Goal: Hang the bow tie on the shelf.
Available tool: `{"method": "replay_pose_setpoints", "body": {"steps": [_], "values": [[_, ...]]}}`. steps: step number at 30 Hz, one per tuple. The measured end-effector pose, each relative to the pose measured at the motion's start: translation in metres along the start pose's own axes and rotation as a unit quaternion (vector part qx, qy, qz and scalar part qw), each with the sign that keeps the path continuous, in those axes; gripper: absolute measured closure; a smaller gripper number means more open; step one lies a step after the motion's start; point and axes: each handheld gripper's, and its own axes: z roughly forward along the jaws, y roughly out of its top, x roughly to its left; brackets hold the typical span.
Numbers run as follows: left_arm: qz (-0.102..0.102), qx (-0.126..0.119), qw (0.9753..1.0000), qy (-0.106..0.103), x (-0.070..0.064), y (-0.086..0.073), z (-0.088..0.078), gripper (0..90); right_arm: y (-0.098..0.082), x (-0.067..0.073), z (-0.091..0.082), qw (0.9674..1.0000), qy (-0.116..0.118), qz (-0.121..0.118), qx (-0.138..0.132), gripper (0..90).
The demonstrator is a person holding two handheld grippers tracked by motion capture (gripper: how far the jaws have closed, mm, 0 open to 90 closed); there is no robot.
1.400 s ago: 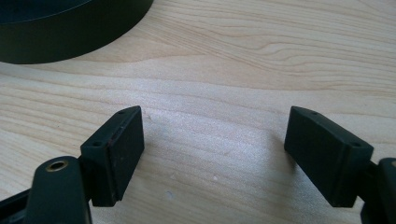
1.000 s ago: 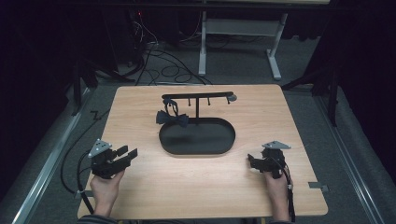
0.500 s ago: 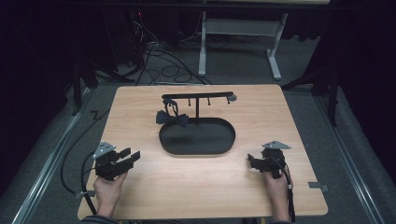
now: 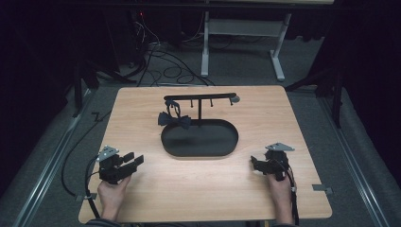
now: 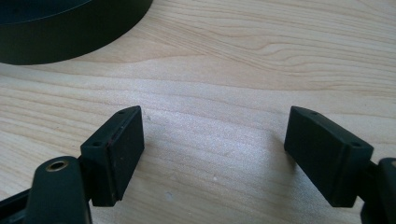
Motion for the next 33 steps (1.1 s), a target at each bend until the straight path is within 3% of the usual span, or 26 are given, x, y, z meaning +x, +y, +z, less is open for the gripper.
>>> {"method": "replay_pose_setpoints", "body": {"steps": [17,33], "values": [[0.021,0.029,0.9994,0.004,-0.005,-0.007,0.028,50.7,0.000,0.000,0.000,1.0000,0.001,0.002,-0.001,21.0],[0.047,0.046,0.9975,0.025,-0.009,-0.014,0.047,49.4,0.000,0.000,0.000,1.0000,0.001,0.002,-0.001,21.0]]}}
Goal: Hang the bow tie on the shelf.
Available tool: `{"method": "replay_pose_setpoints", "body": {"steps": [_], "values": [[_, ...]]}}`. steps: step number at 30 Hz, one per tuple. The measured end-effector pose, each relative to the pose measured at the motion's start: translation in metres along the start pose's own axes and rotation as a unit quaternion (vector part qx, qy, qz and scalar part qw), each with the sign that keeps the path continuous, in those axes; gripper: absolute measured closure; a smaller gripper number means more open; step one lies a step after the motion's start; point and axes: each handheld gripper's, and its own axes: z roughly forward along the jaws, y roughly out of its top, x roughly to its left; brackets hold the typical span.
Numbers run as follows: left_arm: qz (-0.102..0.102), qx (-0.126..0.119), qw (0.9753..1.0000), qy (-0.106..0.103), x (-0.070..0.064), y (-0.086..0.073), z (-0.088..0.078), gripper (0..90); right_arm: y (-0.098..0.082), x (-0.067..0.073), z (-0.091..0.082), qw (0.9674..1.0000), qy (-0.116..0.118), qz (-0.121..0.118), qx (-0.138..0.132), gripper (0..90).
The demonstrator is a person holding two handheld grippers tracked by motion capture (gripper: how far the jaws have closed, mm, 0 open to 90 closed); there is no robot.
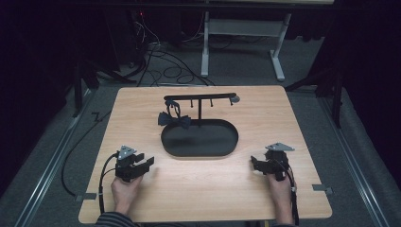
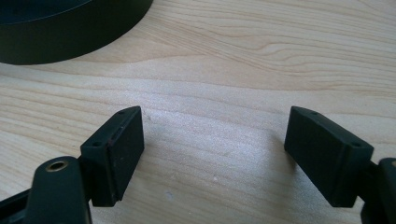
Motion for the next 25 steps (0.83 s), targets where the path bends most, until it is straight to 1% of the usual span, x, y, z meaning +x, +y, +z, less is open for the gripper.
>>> {"method": "replay_pose_setpoints", "body": {"steps": [2,3,9,11,13,14,16,21,25], "values": [[0.012,0.006,0.9999,0.006,-0.002,-0.001,0.003,49.3,0.000,0.000,0.000,1.0000,0.000,0.000,0.001,21.0],[0.015,0.006,0.9998,0.007,-0.003,-0.002,0.004,49.3,0.000,0.000,0.000,1.0000,0.000,0.000,0.001,21.0],[0.020,0.007,0.9997,0.012,-0.006,-0.002,0.012,48.5,0.000,0.000,0.000,1.0000,0.000,-0.001,0.001,21.0],[0.030,0.014,0.9993,0.017,-0.007,-0.003,0.014,47.8,0.000,0.000,0.000,1.0000,0.000,-0.001,0.001,21.0],[0.046,0.025,0.9983,0.026,-0.010,-0.004,0.016,46.5,0.000,0.000,0.000,1.0000,0.000,0.000,0.001,21.0],[0.054,0.028,0.9977,0.029,-0.011,-0.006,0.017,45.8,0.000,0.000,0.000,1.0000,0.000,-0.001,0.001,21.0],[0.067,0.024,0.9967,0.037,-0.014,-0.007,0.018,43.6,0.000,0.000,0.000,1.0000,0.000,0.000,0.001,21.0],[0.068,0.027,0.9968,0.033,-0.016,-0.007,0.019,39.4,0.000,0.000,0.000,1.0000,0.000,-0.001,0.001,21.0],[0.068,0.027,0.9968,0.032,-0.016,-0.007,0.019,39.2,0.000,0.000,0.000,1.0000,0.000,0.000,0.001,21.0]]}}
